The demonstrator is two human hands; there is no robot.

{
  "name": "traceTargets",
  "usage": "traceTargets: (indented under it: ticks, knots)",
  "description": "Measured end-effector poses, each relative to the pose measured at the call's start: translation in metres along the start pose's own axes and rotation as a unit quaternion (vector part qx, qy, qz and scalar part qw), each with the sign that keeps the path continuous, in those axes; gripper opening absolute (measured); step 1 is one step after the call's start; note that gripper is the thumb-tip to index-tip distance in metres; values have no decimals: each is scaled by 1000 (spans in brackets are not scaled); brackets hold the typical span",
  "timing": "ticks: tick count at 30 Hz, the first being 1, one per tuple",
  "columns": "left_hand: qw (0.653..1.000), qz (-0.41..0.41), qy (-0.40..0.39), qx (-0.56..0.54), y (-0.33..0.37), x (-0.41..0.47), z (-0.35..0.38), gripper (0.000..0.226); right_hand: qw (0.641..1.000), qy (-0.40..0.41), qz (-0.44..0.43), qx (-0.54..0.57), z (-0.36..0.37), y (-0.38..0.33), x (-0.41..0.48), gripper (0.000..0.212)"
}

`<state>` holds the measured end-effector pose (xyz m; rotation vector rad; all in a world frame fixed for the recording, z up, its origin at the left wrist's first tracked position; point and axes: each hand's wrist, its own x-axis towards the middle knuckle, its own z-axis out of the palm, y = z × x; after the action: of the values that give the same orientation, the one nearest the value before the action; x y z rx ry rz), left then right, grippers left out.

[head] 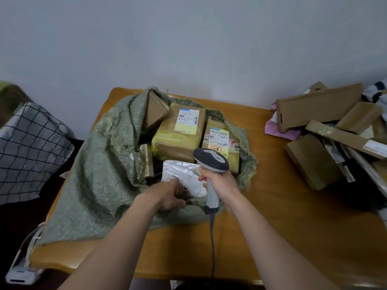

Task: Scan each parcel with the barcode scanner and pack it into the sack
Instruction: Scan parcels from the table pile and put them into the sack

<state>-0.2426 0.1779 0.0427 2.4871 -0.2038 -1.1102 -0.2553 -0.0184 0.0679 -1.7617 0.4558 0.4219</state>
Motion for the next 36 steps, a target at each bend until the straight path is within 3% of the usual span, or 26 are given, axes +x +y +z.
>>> traceTargets:
  ticks: [3,6,10,13,17,21,26,36]
  knots:
    - [999,5,-30,-43,4,-1,3,36,1000,-11,-5,-15,1,0,1,34]
    - [997,23,45,-65,1,-2,2,26,999,-32,5,-6,5,-1,4,31]
    - [979,25,152,-132,-3,-8,-6,32,999,-34,26,7,9,3,5,34]
    - [972,39,183,-143,1,-11,-7,27,999,-28,20,23,6,11,2,27]
    - [966,48,219,-129,22,-14,-9,28,992,28,9,122,-15,24,-7,70]
    - [946,94,266,-156,71,-13,-13,19,973,62,2,223,-59,33,-21,49]
    - [943,150,236,-178,153,8,-10,10,945,150,-28,289,-132,31,-38,36]
    - [946,244,186,-108,346,63,33,30,893,272,-29,358,-299,66,-53,61]
